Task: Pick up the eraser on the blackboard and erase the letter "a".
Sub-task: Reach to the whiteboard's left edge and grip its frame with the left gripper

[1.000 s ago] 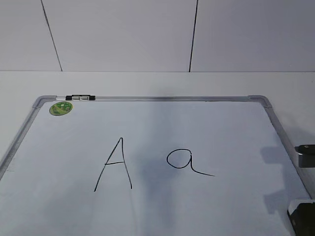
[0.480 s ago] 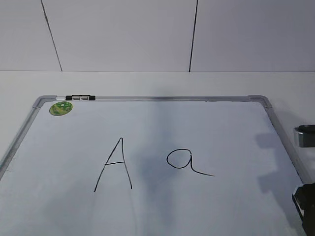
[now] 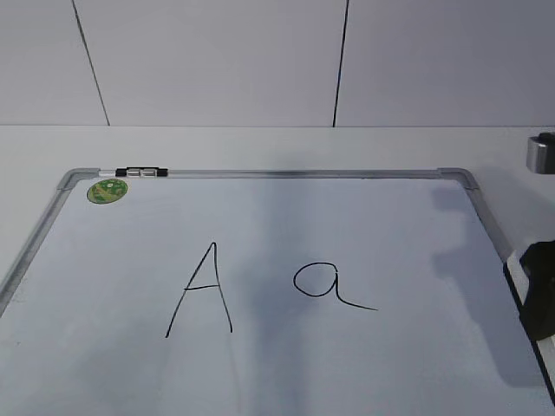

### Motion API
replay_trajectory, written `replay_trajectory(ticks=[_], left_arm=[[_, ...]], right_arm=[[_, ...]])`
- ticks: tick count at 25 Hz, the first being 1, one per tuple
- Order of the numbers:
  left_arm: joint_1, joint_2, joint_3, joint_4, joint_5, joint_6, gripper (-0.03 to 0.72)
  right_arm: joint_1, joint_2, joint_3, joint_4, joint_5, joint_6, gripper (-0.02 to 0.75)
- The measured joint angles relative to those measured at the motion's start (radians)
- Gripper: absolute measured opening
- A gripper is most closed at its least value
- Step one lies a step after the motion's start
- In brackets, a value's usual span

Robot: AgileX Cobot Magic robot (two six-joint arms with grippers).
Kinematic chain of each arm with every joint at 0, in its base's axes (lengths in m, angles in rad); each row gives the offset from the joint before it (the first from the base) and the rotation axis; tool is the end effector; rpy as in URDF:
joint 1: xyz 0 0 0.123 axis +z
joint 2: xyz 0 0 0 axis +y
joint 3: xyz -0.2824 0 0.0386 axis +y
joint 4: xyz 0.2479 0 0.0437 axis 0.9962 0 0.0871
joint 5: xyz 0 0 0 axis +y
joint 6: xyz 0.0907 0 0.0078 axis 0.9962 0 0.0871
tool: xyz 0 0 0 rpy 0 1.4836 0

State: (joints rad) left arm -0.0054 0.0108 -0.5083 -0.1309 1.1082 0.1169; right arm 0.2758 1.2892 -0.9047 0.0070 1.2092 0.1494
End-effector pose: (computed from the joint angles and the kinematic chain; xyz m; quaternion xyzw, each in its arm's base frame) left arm -0.0066 -0.0106 0.2763 0.0568 0.8623 -0.0374 0.5018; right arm 0.2024 0.0579 0.2617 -0.0620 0.9976 0.0100 0.0307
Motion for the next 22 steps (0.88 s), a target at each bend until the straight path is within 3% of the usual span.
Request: replay_trajectory(ticks=[8, 16, 22], left_arm=[[0.0, 0.0, 0.0, 0.0, 0.0, 0.0, 0.235], [0.0, 0.0, 0.0, -0.005, 0.0, 0.0, 0.235], [0.0, 0.0, 0.0, -0.106, -0.006, 0.0, 0.242]], right_arm=[[0.0, -0.004, -0.041, 0.121, 0.011, -0.057, 0.565], [0.0, -0.004, -0.041, 0.13, 0.011, -0.063, 0.565], [0.0, -0.004, -0.041, 0.13, 0.011, -0.073, 0.565]])
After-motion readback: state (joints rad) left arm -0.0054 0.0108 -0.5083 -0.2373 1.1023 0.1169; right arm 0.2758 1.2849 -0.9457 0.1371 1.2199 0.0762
